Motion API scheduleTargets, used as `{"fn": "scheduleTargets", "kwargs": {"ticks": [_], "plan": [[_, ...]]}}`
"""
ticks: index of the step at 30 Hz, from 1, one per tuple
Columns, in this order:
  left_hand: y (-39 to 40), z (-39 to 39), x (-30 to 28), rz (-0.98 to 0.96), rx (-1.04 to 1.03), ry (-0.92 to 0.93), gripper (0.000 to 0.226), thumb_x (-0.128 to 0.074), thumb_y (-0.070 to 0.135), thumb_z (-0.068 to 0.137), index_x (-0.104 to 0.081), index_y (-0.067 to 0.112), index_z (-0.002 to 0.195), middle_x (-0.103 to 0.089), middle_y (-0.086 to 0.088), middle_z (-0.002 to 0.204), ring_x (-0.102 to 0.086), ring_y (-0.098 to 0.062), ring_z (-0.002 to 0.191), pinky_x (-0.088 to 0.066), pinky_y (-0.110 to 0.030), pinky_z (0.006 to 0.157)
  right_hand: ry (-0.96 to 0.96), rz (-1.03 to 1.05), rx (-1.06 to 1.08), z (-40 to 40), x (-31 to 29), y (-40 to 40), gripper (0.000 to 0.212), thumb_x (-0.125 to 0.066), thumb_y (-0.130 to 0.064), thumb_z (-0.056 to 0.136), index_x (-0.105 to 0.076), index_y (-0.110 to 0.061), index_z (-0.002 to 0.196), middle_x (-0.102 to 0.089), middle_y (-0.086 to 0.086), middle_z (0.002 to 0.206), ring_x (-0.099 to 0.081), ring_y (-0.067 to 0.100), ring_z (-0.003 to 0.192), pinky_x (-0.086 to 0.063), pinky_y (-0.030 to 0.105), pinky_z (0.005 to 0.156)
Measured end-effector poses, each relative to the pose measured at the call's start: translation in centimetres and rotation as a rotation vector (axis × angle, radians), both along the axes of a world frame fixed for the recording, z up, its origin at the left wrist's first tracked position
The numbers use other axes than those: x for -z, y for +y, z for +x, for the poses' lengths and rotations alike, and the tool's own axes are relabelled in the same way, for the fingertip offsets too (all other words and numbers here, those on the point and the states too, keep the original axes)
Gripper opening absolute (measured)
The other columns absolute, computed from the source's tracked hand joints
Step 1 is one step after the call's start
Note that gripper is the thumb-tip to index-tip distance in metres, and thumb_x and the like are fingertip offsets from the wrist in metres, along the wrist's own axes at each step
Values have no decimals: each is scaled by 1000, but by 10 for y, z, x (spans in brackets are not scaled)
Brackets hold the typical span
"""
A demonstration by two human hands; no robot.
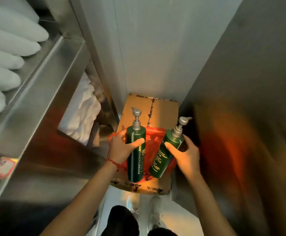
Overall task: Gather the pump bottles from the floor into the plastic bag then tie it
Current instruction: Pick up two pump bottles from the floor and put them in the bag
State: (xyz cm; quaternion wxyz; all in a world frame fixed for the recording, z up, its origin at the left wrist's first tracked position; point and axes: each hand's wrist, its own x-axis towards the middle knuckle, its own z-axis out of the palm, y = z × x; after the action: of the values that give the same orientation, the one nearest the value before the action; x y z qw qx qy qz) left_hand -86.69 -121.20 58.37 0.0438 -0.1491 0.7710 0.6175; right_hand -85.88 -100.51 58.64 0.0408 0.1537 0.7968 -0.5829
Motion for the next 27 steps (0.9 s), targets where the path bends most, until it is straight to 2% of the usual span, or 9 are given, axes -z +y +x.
{"fn": "scheduleTargets", "kwargs": {"ticks": [4,7,12,13,15,17,19,24,27], "plan": [[6,-20,33,-49,1,8,39,-81,19,62,-61,35,90,-65,15,89,-61,11,81,-47,-6,70,69,50,-49,-19,30,-5,57,-81,-31,60,-57,-35,112,-64,-7,108,-59,4,99,-44,25,87],[13,-32,56,-65,4,46,44,-82,15,61,-59,25,97,-61,19,90,-57,18,82,-42,0,69,86,82,-74,-33,54,-8,60,-81,-29,61,-57,-30,116,-63,-6,113,-58,10,105,-43,27,91],[18,-51,91,-25,7,51,53,-82,7,59,-56,22,102,-58,21,94,-55,18,85,-41,1,74,119,109,-82,-50,87,-14,62,-81,-23,63,-56,-24,119,-58,-15,107,-55,8,105,-35,3,87],[18,-54,96,-23,12,54,54,-82,6,59,-55,22,103,-58,20,95,-54,19,85,-40,1,76,119,107,-79,-53,92,-13,62,-81,-22,63,-55,-23,120,-58,-14,108,-55,9,106,-36,4,89],[18,-60,104,-40,21,68,56,-82,6,59,-56,17,107,-59,15,98,-54,15,87,-40,-2,80,105,104,-85,-59,102,-11,64,-81,-22,63,-54,-21,121,-60,-9,114,-55,14,111,-40,22,99],[18,-65,111,-68,40,69,59,-83,9,59,-56,10,112,-60,5,105,-54,-1,99,-42,-13,89,92,110,-97,-63,110,-10,66,-81,-23,63,-53,-21,123,-60,-2,121,-54,17,114,-41,38,102],[18,-69,116,-81,63,55,63,-83,11,59,-54,9,115,-58,2,109,-53,-12,106,-42,-22,92,92,111,-111,-66,117,-8,67,-81,-23,63,-52,-21,123,-59,-2,122,-54,17,115,-41,40,102],[21,-74,121,-52,107,74,63,-83,14,57,-54,20,113,-61,4,109,-57,-15,106,-45,-31,95,104,75,-118,-71,124,-8,68,-77,-36,60,-47,-40,120,-56,-21,114,-54,8,113,-40,28,100],[22,-72,120,-33,120,90,62,-81,20,56,-51,31,110,-59,13,108,-56,-7,106,-45,-25,94,139,98,-125,-71,123,-9,67,-75,-43,59,-42,-52,116,-51,-34,110,-51,-2,110,-36,12,96]]}}
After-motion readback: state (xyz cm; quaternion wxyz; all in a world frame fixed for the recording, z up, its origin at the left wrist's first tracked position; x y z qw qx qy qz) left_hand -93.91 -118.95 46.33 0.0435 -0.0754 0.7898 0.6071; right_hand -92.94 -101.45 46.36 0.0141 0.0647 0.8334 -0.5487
